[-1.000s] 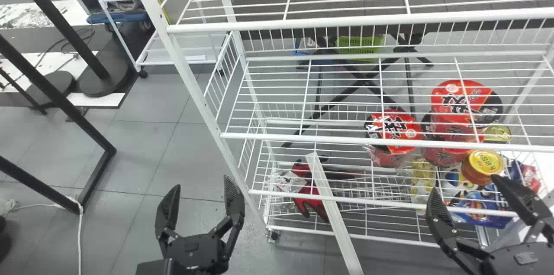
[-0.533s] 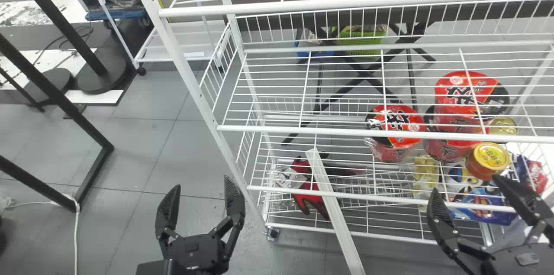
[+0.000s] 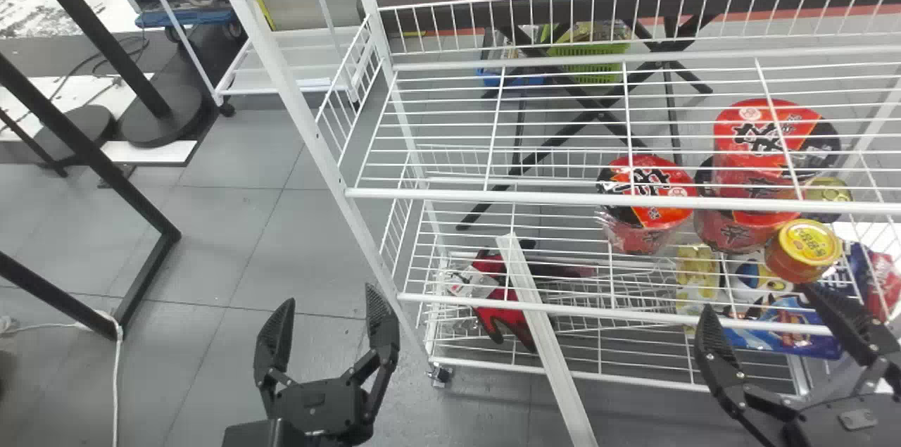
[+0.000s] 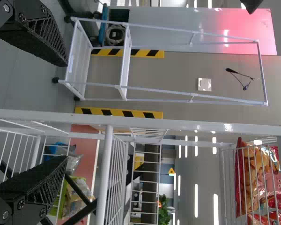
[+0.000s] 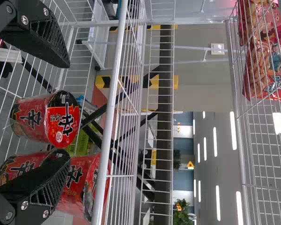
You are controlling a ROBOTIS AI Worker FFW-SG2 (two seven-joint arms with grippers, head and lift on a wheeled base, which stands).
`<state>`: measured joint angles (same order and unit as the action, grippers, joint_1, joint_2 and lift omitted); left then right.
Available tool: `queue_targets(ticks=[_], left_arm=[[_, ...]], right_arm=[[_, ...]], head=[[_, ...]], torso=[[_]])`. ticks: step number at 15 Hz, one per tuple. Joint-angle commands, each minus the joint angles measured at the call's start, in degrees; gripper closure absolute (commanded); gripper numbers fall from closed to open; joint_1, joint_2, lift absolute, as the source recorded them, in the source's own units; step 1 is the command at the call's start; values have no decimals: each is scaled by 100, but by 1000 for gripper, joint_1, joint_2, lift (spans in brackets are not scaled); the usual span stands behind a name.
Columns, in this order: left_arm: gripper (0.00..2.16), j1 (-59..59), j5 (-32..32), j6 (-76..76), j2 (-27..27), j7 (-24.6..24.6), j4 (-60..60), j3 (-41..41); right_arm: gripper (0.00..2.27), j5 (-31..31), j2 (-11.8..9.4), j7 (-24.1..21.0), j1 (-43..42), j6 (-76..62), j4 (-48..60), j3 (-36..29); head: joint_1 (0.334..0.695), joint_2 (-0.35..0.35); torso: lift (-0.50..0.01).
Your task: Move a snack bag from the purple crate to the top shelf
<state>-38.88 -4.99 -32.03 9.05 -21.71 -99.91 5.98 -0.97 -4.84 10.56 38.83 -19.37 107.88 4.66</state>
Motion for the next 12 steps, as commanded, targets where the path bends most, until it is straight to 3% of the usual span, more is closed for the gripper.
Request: queue_targets(ticks=[1,12], left_arm=[[120,12,-2,0,0,0,16,0],[120,47,-10,18,0,0,42,0]], right_arm=[[124,0,0,8,-7,0,-22,0],[124,0,0,-1,-34,-18,-57,0]], head=[[695,219],[695,219]], torso=[[-397],[-441]])
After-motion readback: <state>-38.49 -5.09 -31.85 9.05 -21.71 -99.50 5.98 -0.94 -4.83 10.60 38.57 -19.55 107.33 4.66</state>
